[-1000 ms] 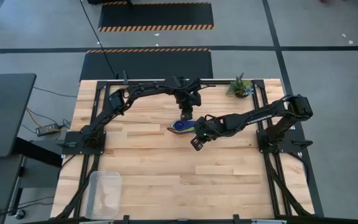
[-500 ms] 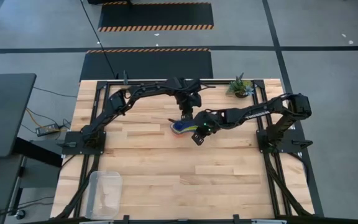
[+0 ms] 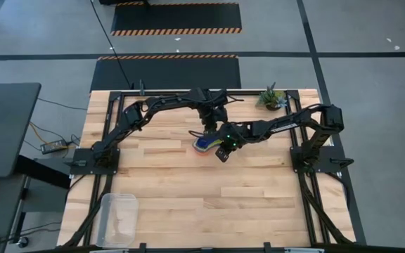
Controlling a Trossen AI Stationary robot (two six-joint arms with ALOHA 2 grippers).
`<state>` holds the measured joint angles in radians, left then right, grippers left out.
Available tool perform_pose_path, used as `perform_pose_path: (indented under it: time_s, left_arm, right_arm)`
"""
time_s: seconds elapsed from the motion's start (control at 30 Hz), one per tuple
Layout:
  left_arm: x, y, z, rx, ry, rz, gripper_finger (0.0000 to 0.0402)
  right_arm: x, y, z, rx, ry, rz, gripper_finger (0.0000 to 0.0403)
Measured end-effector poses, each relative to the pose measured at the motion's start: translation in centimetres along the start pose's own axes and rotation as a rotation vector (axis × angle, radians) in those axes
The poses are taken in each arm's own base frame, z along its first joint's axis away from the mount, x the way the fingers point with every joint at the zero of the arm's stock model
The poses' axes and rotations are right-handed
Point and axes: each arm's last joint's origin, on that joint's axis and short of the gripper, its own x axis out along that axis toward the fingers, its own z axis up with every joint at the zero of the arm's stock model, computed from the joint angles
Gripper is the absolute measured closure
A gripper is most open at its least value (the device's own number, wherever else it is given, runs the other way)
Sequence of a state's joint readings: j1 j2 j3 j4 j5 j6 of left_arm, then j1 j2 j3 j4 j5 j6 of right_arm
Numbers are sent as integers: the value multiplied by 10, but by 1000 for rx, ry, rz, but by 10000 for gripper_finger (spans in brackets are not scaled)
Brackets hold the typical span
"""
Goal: Nest measuring cups in basket
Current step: Adjust the measuring cups
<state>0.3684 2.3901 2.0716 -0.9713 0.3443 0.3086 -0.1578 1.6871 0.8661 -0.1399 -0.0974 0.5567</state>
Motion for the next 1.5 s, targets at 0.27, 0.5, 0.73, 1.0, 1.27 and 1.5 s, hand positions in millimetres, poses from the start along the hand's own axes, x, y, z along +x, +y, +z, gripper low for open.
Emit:
perform_pose_path:
  time_s: [0.27,0.5,0.73,1.0,1.27,1.5]
  left_arm:
    - [3,-11,1,5,16,-40,400]
    - [4,-13,2,10,17,-47,400]
    - [3,-12,1,17,11,-68,400]
    - [2,-12,1,41,-10,-135,400]
    - [-2,-5,-2,27,1,-93,400]
    - [-20,12,-10,-41,23,-33,395]
  right_arm:
    - [-2,-8,8,-9,-14,24,402]
    - [-2,-10,9,-34,-9,33,402]
    - [-2,-11,10,-108,-40,0,402]
    - [-3,-10,12,-141,-63,-15,402]
    - [-4,-3,7,-137,-26,30,402]
    - [-26,8,4,-154,-43,14,402]
